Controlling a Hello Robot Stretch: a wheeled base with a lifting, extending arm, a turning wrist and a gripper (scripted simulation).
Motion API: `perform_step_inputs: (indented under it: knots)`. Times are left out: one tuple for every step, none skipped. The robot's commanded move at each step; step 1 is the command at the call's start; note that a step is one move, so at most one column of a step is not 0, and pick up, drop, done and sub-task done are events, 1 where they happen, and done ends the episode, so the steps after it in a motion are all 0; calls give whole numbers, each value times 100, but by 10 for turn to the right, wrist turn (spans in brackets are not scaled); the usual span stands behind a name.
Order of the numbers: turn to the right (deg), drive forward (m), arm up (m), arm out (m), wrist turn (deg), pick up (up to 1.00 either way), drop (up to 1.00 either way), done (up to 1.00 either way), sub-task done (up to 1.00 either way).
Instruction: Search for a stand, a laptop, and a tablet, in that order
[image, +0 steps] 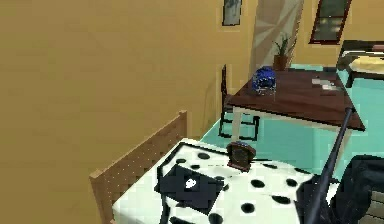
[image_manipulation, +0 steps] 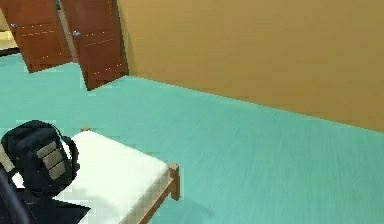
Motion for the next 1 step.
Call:
perform_step_inputs:
  knots:
    - [0, 0, 0, 0, 0, 0, 0, 0, 100]
